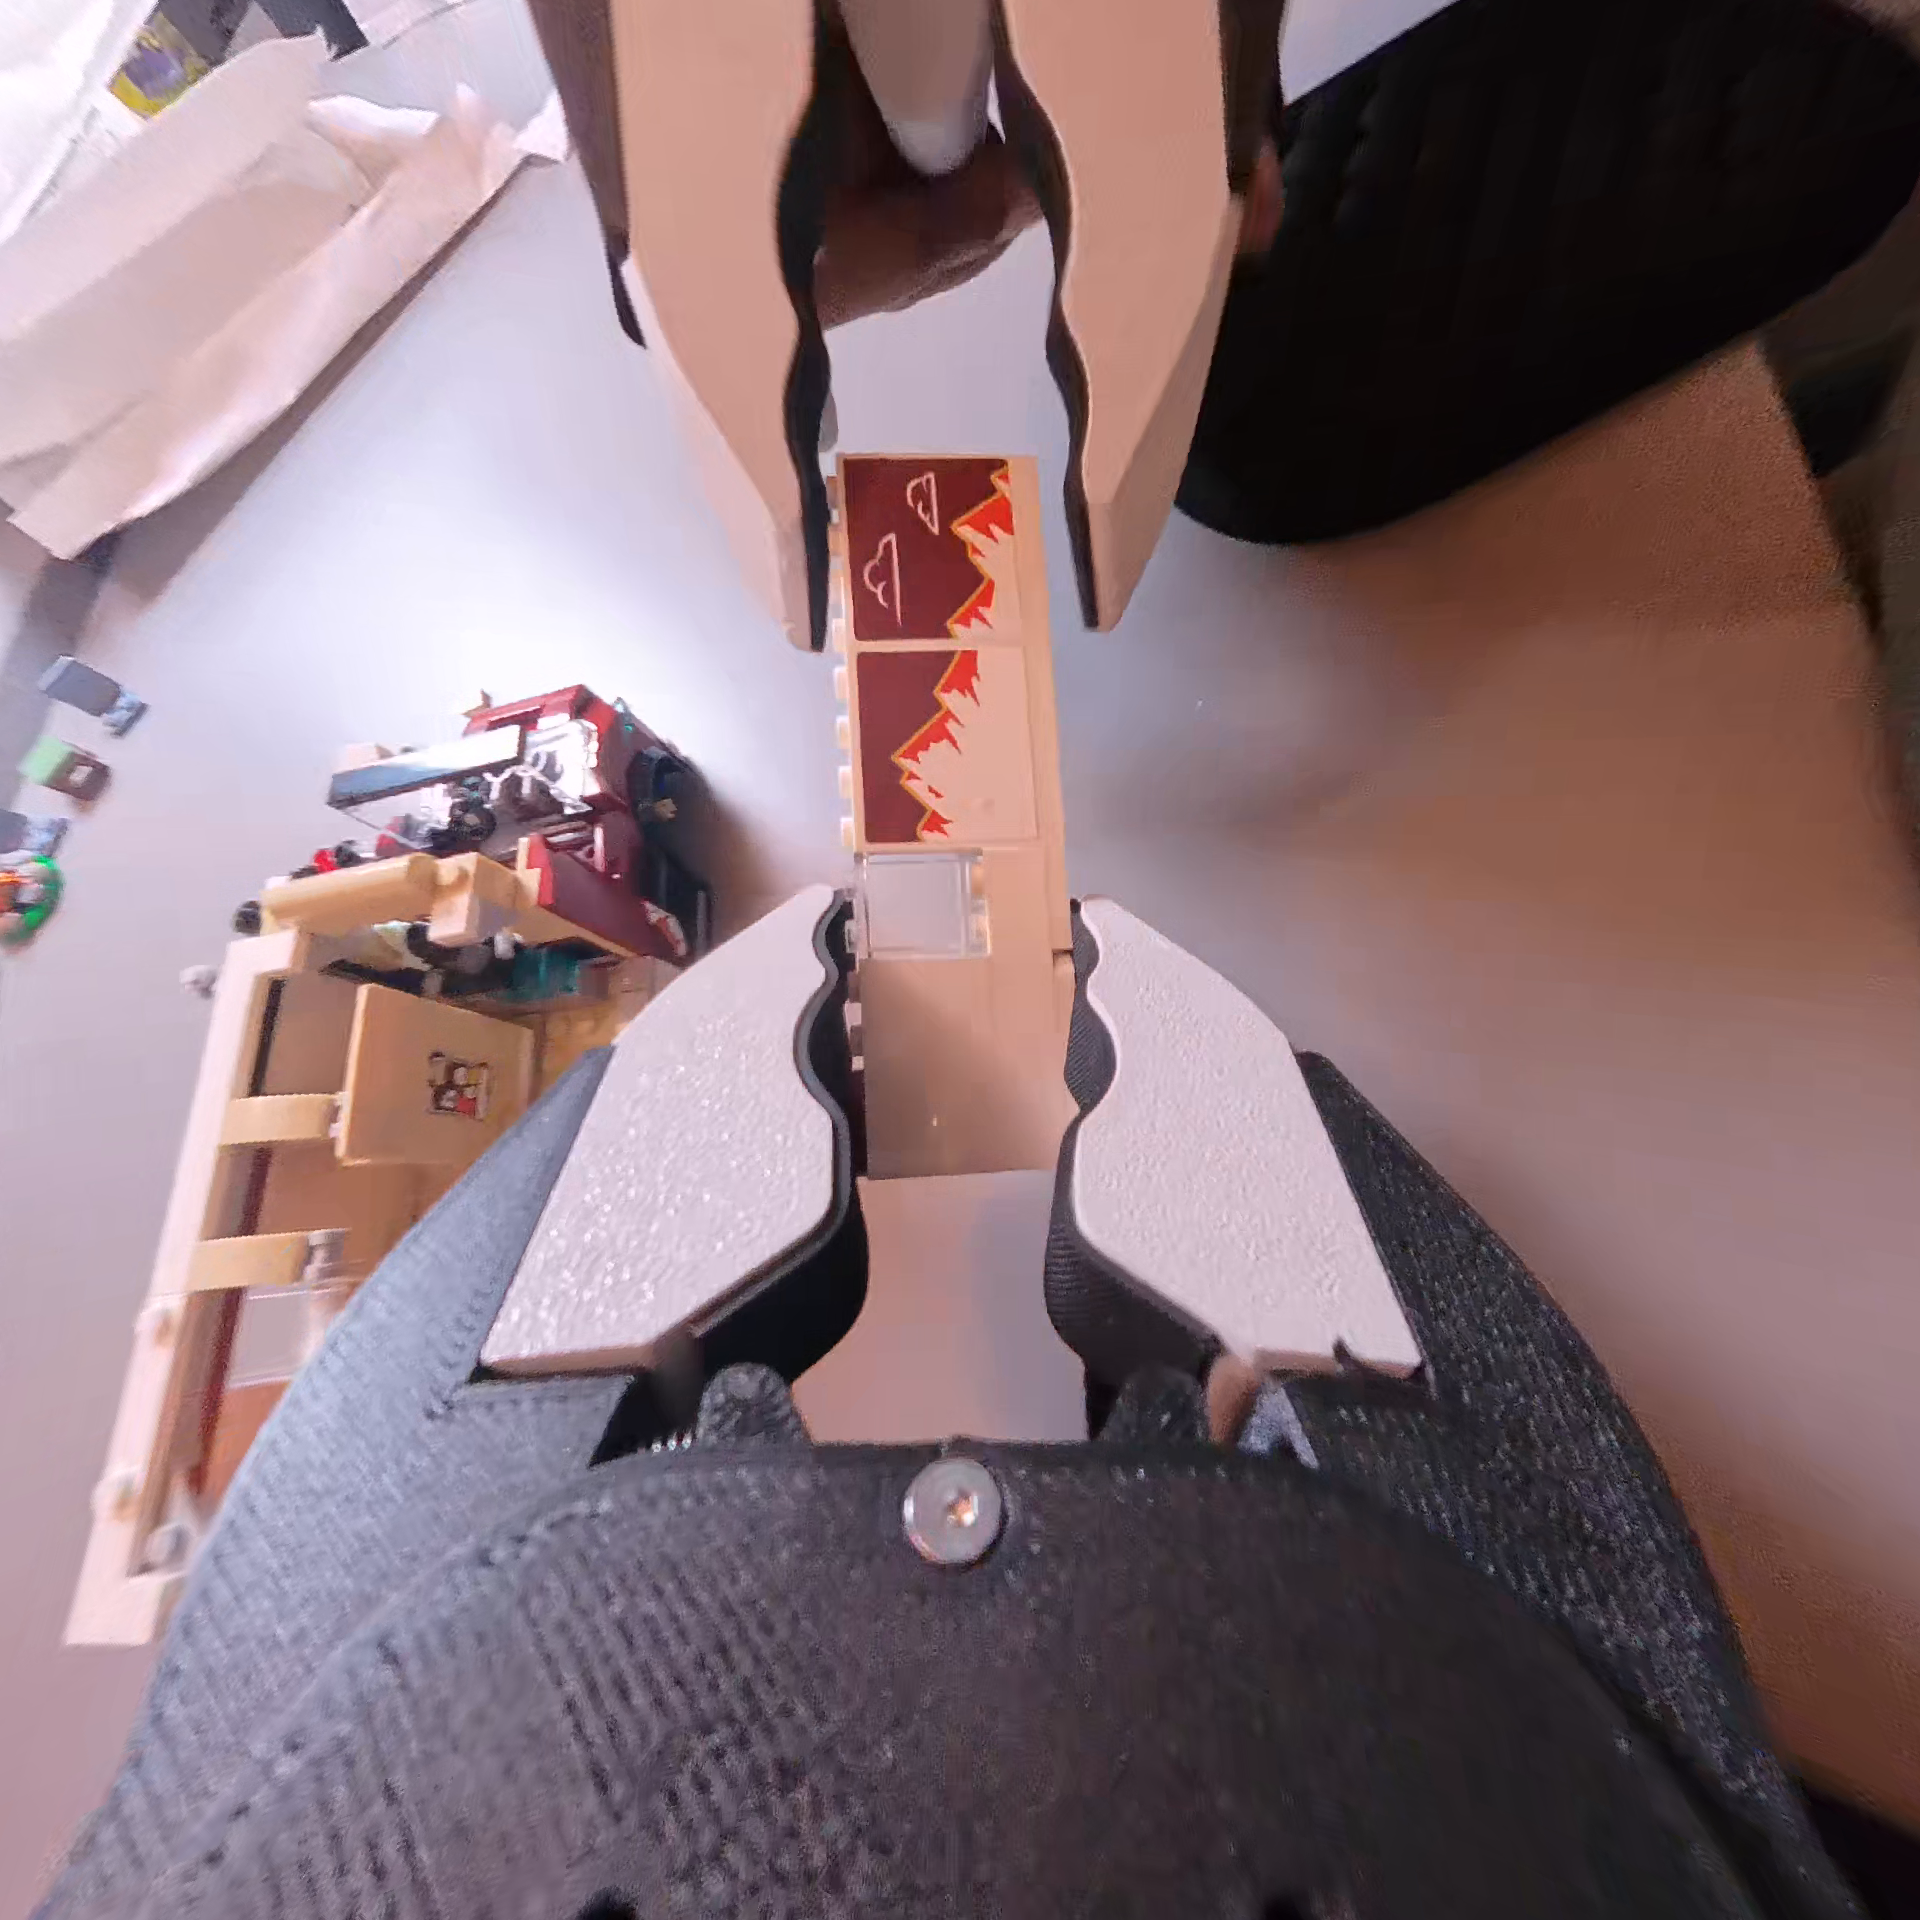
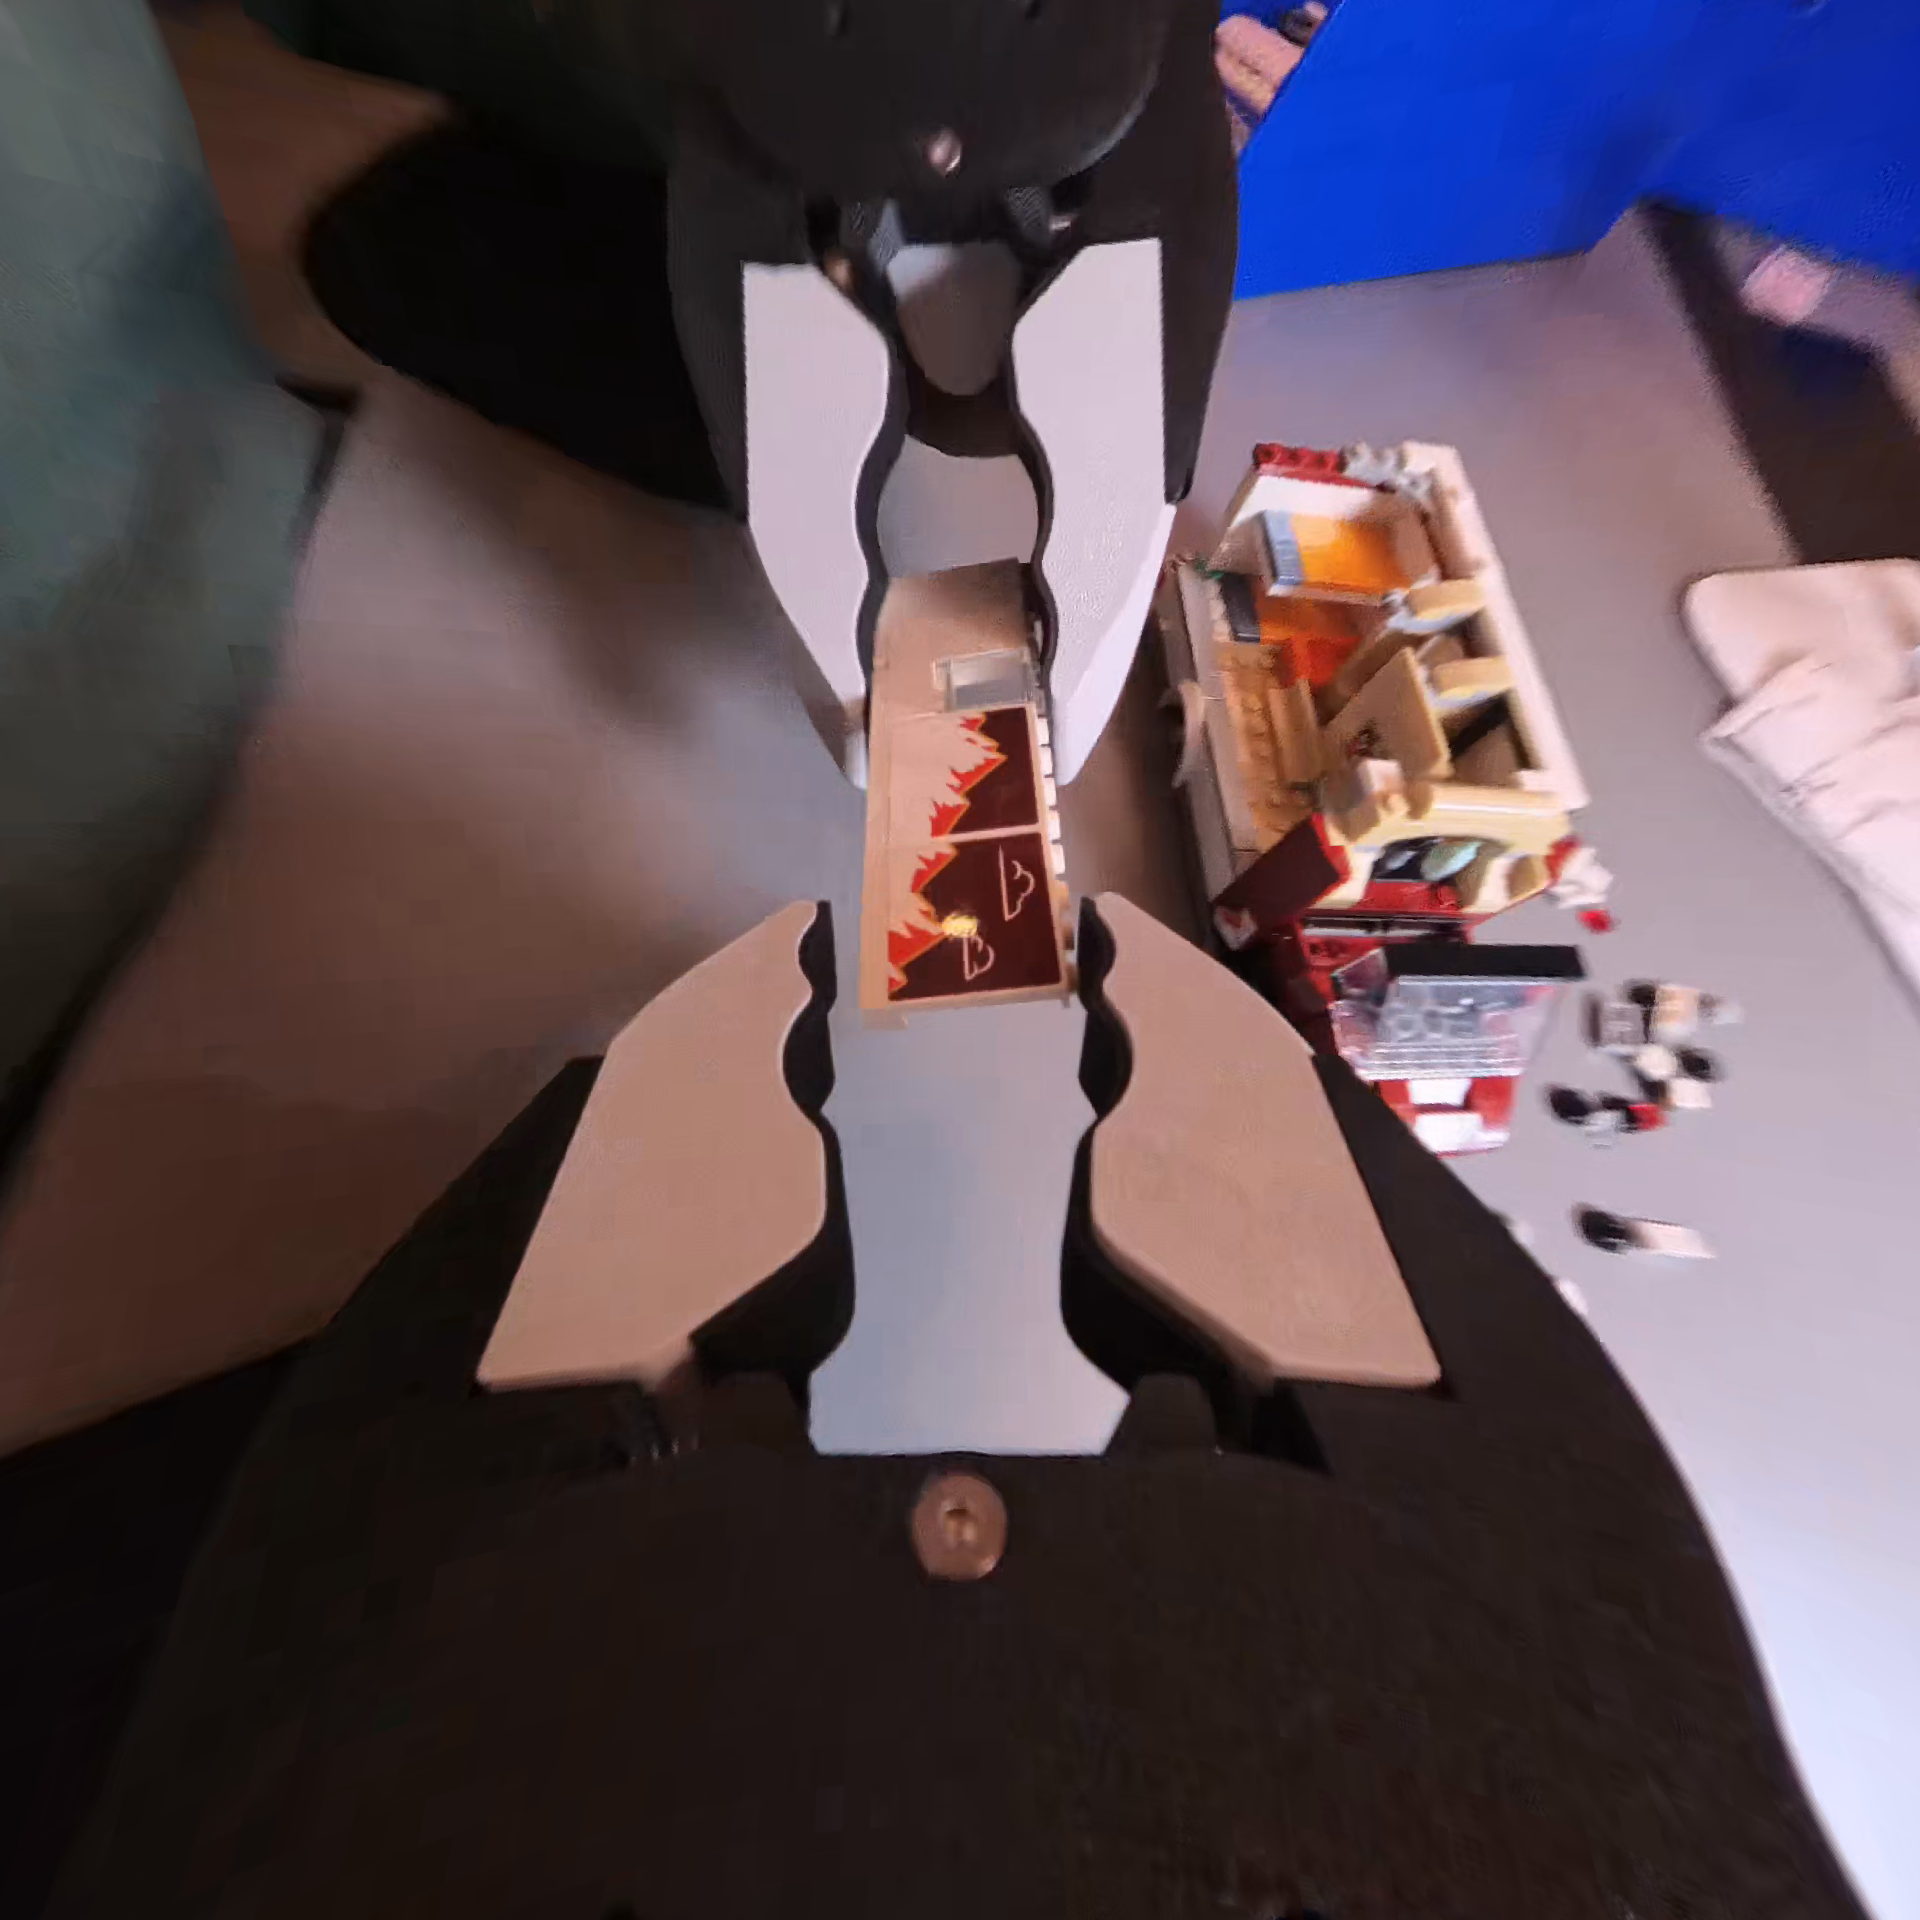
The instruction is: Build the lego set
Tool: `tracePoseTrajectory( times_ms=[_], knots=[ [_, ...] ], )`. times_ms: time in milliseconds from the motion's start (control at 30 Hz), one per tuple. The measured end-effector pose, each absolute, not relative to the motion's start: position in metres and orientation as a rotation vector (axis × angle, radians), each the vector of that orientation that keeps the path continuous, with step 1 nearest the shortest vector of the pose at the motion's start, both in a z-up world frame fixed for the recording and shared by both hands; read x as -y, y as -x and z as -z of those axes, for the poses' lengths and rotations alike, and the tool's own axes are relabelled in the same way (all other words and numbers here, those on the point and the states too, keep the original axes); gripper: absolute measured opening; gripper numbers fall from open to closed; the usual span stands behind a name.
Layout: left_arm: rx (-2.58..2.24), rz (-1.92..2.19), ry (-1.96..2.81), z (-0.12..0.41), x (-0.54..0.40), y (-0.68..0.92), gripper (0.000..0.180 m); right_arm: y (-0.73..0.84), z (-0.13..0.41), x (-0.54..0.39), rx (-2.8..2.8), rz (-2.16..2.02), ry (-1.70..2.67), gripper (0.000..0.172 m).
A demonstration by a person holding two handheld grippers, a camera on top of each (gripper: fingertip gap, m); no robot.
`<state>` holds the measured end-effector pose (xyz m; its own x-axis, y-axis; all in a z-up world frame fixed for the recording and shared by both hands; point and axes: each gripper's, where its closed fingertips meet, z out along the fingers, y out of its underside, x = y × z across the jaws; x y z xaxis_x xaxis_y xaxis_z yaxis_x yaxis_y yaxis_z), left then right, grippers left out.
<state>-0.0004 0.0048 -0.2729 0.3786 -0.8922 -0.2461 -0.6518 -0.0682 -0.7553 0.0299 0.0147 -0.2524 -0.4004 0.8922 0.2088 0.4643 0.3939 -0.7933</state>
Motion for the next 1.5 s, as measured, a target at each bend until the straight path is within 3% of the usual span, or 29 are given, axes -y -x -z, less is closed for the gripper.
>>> tracePoseTrajectory(
  times_ms=[333,500,567,667,767,800,933,1133,1333,1500],
  knots=[
    [-1.291,0.471,1.785,0.267,0.0,0.003,0.04,-0.022,0.251,-0.011,1.946,-0.818,1.091,0.038],
    [-1.062,0.891,1.838,0.252,0.008,0.019,0.059,-0.018,0.25,-0.007,1.922,-0.759,0.981,0.038],
    [-1.002,1.024,1.86,0.255,0.013,0.024,0.054,-0.016,0.247,-0.007,1.891,-0.712,0.923,0.038],
    [-0.923,1.139,1.87,0.256,0.013,0.025,0.026,-0.012,0.25,-0.01,1.888,-0.57,0.829,0.038],
    [-0.982,1.082,1.866,0.26,0.013,0.026,0.019,-0.01,0.265,-0.015,1.925,-0.515,0.857,0.039],
    [-1.009,1.035,1.869,0.264,0.013,0.027,0.01,-0.01,0.27,-0.014,1.949,-0.563,0.905,0.039],
    [-1.17,0.8,1.877,0.287,0.013,0.031,0.008,-0.015,0.287,-0.006,2.076,-0.79,1.172,0.043],
    [-1.289,0.621,1.876,0.303,0.014,0.033,0.008,-0.013,0.298,-0.004,2.203,-0.743,1.248,0.009],
    [-1.269,0.579,1.898,0.304,0.011,0.036,0.026,-0.011,0.299,-0.006,2.261,-0.753,1.309,0.008],
    [-1.286,0.514,1.884,0.304,0.012,0.04,0.008,-0.009,0.299,-0.007,2.248,-0.773,1.341,0.008]
  ],
)
